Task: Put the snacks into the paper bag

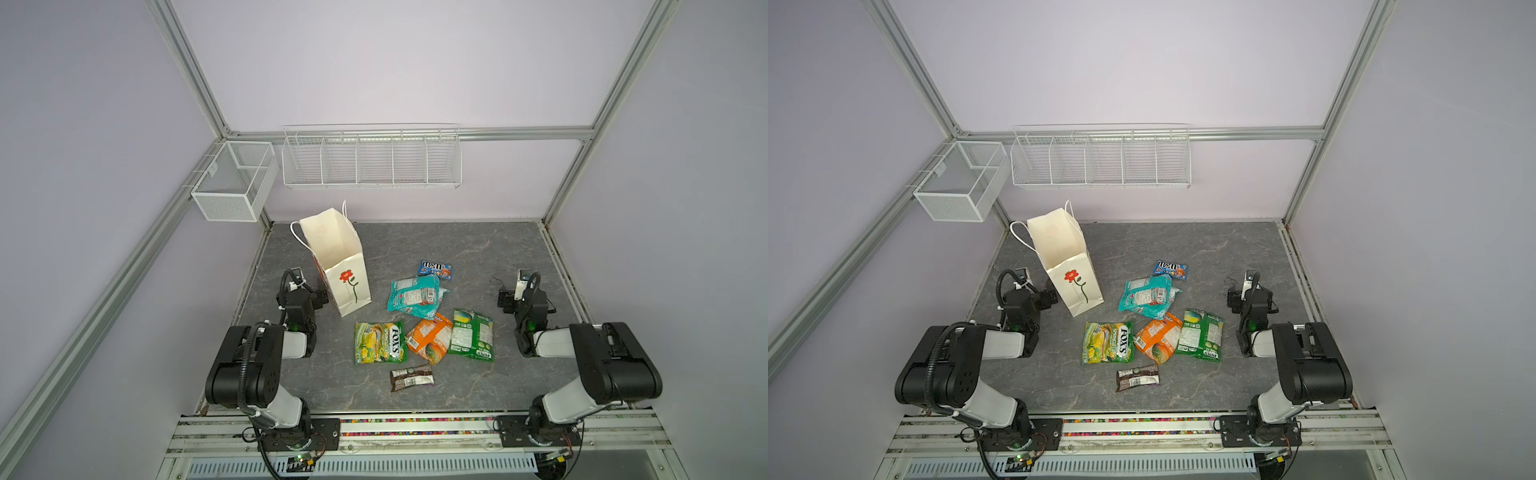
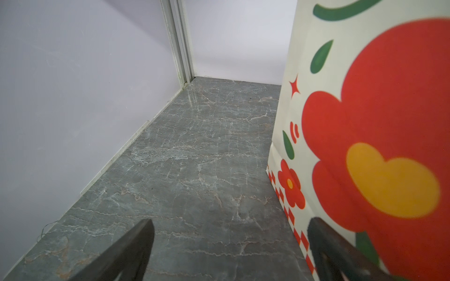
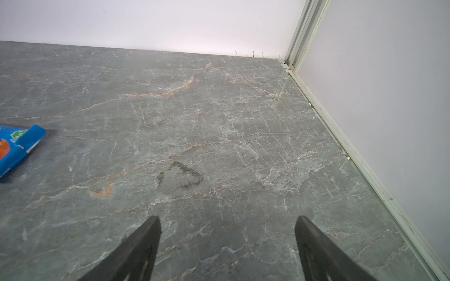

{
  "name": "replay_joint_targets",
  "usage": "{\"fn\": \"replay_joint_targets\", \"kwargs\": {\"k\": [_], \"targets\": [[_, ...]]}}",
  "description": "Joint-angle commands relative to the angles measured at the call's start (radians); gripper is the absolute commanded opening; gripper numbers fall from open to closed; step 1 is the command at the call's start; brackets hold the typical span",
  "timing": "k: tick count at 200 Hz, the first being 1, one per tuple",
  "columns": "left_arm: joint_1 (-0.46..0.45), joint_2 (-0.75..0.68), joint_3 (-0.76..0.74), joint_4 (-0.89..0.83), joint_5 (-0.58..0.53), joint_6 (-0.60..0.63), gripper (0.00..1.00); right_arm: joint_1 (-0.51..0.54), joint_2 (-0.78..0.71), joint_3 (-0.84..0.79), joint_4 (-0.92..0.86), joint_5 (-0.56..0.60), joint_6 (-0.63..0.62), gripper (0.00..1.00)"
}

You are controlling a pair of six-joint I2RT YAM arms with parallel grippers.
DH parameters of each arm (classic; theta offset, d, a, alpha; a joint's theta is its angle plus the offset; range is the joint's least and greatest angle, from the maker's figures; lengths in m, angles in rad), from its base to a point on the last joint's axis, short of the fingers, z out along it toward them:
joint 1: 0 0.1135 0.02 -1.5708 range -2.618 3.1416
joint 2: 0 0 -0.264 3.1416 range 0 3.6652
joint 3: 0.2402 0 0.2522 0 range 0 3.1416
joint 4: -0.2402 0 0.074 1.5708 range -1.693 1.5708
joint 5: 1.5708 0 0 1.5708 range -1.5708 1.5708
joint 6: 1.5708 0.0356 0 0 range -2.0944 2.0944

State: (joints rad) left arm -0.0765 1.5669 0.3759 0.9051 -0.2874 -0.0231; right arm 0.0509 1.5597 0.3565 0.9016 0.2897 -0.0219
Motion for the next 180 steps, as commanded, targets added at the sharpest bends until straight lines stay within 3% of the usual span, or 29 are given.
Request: {"fn": "replay_joint_targets", "kwargs": {"k": [1, 7, 25, 33, 46, 101, 110, 121, 132, 140, 148, 162, 180], "targets": [[-0.006, -0.024, 0.003, 0.027, -0.108, -0.019, 0.99, -0.008, -0.024, 0.006, 0.019, -0.011, 0.008, 0.89], [-0.02, -0.041, -0.003, 0.015, -0.176, -0.04, 0.99, -0.007, -0.029, 0.005, 0.029, -0.01, 0.004, 0.89], [-0.024, -0.078, -0.032, 0.045, -0.096, 0.017, 0.99, -0.005, -0.111, 0.044, -0.126, -0.086, -0.024, 0.89], [-0.049, -0.103, -0.03, 0.033, -0.158, 0.025, 0.99, -0.004, -0.155, 0.076, -0.22, -0.113, -0.033, 0.89], [-0.069, -0.188, -0.002, -0.104, -0.251, 0.008, 0.99, -0.002, -0.212, 0.114, -0.328, -0.119, -0.035, 0.88], [-0.069, -0.456, 0.225, -0.763, -0.277, -0.163, 0.99, 0.024, -0.388, 0.135, -0.382, -0.137, -0.034, 0.88], [-0.069, -0.466, 0.289, -0.887, -0.283, -0.218, 0.99, 0.023, -0.41, 0.144, -0.382, -0.114, 0.009, 0.88], [-0.069, -0.473, 0.369, -1.035, -0.303, -0.315, 0.99, 0.023, -0.432, 0.184, -0.427, 0.012, 0.14, 0.89], [-0.069, -0.477, 0.448, -1.191, -0.35, -0.458, 0.99, 0.022, -0.442, 0.302, -0.657, 0.15, 0.304, 0.88], [-0.066, -0.479, 0.506, -1.319, -0.375, -0.58, 0.99, 0.015, -0.423, 0.394, -0.792, 0.17, 0.338, 0.88], [-0.054, -0.483, 0.549, -1.408, -0.33, -0.648, 0.99, 0.013, -0.401, 0.464, -0.884, 0.158, 0.348, 0.88], [-0.04, -0.493, 0.589, -1.461, -0.173, -0.663, 0.99, 0.012, -0.381, 0.56, -1.011, 0.139, 0.416, 0.89], [-0.047, -0.511, 0.627, -1.545, -0.088, -0.705, 0.99, 0.02, -0.385, 0.623, -1.117, 0.072, 0.413, 0.89]]}}
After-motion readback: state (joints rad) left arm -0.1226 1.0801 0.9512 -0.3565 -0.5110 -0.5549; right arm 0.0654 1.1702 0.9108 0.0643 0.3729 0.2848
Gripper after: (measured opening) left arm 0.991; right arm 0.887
